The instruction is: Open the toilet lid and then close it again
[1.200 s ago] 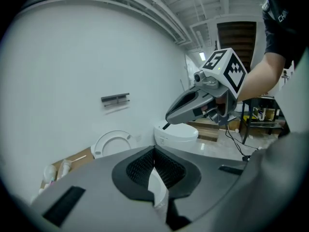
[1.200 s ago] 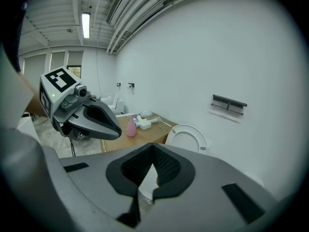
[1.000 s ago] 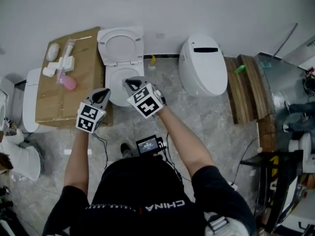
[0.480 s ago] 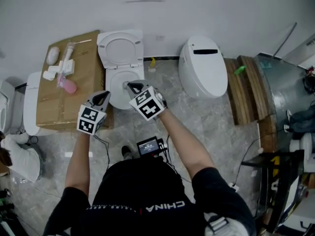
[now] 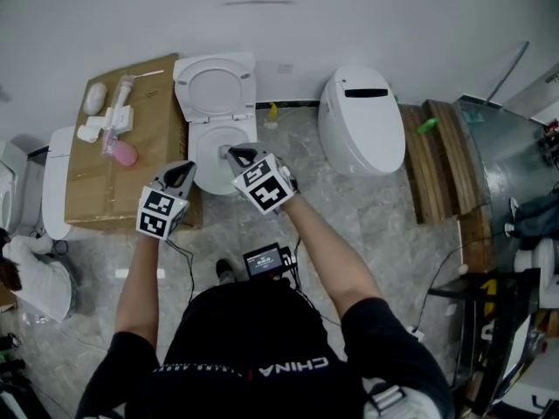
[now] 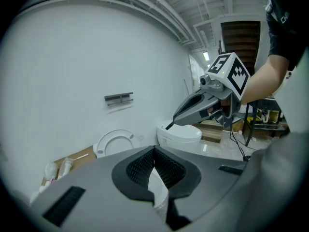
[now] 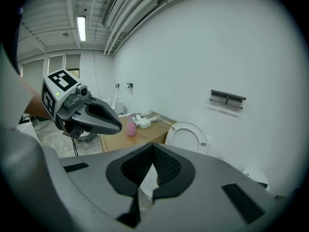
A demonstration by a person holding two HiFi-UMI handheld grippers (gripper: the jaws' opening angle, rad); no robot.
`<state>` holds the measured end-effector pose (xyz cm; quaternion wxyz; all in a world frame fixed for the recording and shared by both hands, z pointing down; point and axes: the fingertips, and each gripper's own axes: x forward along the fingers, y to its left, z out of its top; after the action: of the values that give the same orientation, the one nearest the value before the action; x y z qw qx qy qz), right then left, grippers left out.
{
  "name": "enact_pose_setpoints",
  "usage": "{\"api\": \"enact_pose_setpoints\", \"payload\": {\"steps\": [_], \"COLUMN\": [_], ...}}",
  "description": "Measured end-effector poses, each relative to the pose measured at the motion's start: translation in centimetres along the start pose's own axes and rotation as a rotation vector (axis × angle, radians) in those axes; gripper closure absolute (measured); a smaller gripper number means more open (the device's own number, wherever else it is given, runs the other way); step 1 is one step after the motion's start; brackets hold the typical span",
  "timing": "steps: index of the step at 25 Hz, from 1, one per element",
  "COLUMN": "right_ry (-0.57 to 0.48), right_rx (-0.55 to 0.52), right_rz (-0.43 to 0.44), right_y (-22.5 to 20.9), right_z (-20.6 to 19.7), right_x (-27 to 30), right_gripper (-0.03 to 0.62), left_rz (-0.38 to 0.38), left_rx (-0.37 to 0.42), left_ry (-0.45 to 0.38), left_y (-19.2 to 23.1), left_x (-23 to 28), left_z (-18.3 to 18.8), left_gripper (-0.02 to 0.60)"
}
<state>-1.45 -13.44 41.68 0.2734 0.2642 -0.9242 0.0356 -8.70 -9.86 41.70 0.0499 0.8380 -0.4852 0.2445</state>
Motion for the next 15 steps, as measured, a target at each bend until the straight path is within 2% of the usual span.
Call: {"api": "enact_pose_setpoints", "payload": {"steps": [6,15], "right_ry": [0.004,-0.013], "right_rx": [0.005,-0.005], "right_rz": [0.011,0.034], "right_y": [-0.7,-4.0], "right_z": [-1.0,-2.7], "right_x": [-0.8,-3.1], "right_gripper": [0.580,0.580], "left_rz": [0.010,0.073], "left_rx": [0.005,-0.007], "left_ry": [0.014,0.036], "left_y": [-1.0,-3.3], "left_x": [0.8,2.6], "left_z": [0.3,1.7], "left_gripper": [0.572,0.572]}}
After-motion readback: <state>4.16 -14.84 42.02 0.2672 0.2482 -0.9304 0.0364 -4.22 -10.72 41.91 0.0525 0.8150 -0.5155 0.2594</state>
